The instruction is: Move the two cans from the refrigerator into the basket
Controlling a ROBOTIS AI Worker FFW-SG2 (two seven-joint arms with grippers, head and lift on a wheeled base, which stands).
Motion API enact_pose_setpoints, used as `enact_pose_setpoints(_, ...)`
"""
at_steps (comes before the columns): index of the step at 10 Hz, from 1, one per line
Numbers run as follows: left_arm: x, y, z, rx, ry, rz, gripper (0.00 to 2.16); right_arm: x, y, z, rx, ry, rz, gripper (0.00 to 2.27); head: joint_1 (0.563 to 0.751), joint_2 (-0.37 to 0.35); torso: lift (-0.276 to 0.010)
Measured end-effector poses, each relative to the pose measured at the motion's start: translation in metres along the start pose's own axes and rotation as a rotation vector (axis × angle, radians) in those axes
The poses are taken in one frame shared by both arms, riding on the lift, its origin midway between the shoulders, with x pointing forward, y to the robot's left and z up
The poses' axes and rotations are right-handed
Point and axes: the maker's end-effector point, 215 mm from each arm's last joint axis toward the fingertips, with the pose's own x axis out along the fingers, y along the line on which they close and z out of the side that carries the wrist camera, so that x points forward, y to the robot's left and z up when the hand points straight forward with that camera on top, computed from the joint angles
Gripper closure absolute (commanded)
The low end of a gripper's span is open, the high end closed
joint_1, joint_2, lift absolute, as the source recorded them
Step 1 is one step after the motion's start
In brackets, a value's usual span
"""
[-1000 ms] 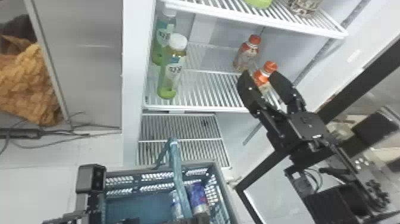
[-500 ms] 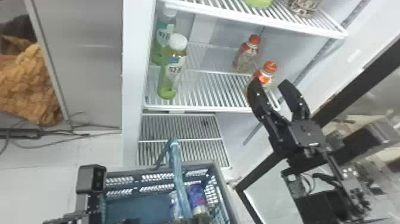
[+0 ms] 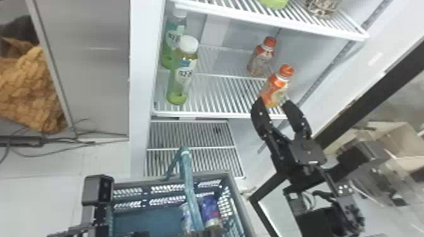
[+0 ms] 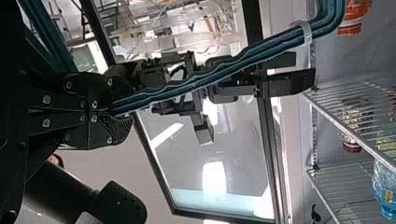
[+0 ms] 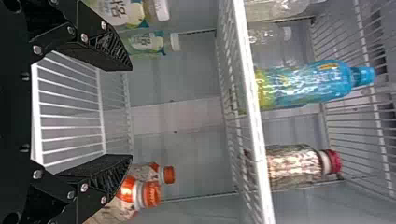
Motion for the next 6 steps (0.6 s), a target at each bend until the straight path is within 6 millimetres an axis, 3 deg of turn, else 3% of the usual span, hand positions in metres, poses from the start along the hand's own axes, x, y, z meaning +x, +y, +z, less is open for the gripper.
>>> enact_pose_setpoints(3,0.0011,-0.0003,0.0002,0.004,0.003,-0.002,1.19,-0.0012,0.0014,-0.0169,0.009,0.029,-0.004,0.38,0.695,-0.350,-0.276)
enact_pose_setpoints(6,0.0008,-0.0003,0.0005,0.005,-0.002,-0.003,1.19,-0.0025,-0.0001,-0.0146,0.003,0.019,-0.010,0.38,0.695,-0.350,-0.276)
